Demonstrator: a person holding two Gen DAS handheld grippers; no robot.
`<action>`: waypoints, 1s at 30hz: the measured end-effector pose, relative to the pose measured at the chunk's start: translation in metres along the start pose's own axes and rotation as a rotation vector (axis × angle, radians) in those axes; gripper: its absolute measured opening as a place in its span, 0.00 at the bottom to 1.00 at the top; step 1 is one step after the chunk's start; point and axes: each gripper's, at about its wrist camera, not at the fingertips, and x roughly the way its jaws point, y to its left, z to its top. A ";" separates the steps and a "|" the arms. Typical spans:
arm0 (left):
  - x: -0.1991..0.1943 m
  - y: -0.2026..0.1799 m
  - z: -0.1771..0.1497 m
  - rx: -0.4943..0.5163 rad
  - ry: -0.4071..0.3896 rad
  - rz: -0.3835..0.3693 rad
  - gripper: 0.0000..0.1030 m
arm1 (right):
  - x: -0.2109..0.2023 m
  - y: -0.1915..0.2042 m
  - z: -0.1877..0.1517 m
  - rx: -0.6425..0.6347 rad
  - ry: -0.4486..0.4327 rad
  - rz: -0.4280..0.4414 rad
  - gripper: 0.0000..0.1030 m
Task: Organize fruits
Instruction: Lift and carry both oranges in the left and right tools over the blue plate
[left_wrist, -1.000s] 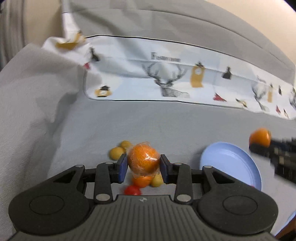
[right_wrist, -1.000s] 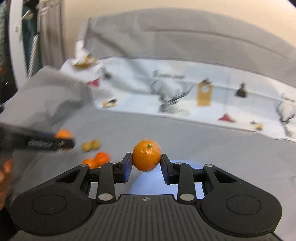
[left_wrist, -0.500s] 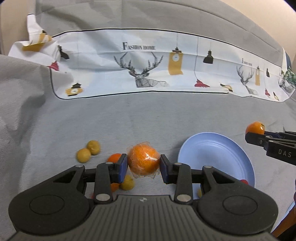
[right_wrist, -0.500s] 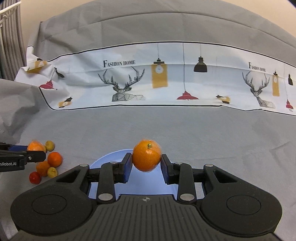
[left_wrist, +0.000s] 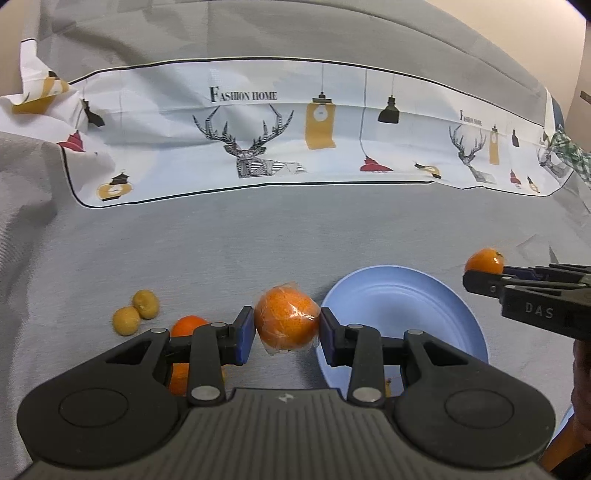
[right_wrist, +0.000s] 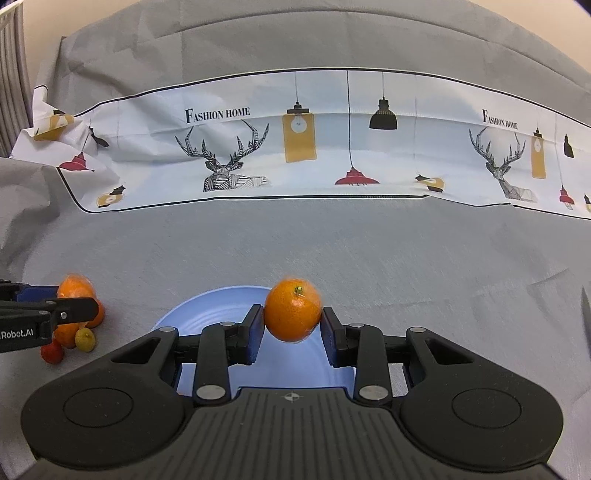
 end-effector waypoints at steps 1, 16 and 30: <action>0.001 -0.002 0.000 0.003 -0.001 -0.004 0.40 | 0.000 0.000 0.000 0.001 0.002 -0.003 0.34; 0.019 -0.036 -0.007 0.092 0.051 -0.111 0.40 | 0.015 -0.001 -0.009 0.021 0.073 -0.030 0.34; 0.059 -0.050 -0.006 0.105 0.166 -0.071 0.40 | 0.031 0.009 -0.015 0.013 0.159 -0.056 0.34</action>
